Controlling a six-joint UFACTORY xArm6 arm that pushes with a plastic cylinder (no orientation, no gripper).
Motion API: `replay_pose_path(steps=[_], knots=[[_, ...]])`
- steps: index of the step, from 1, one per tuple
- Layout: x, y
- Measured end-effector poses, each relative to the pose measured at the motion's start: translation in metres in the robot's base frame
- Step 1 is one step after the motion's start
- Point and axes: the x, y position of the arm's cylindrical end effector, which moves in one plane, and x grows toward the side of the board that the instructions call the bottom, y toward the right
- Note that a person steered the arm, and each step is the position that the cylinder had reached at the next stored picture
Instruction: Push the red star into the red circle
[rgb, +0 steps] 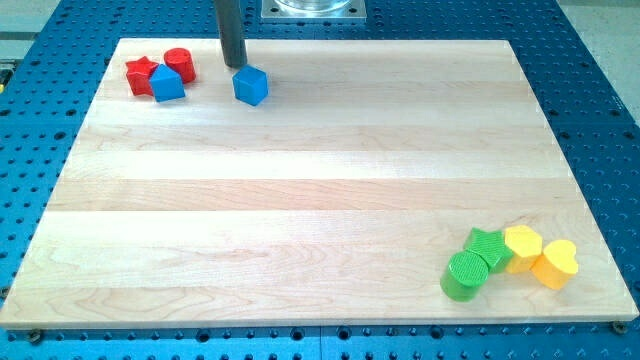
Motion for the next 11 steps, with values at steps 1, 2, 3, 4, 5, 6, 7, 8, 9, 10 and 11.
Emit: replay_pose_path(steps=[1, 2, 3, 4, 5, 6, 7, 8, 9, 10, 11], knots=[[0.000, -0.024], [0.000, -0.038], [-0.007, -0.046], [-0.008, -0.095], [0.011, -0.137], [0.052, -0.151], [0.069, -0.146], [0.067, -0.110], [0.066, -0.079], [0.066, -0.025], [0.072, -0.008]])
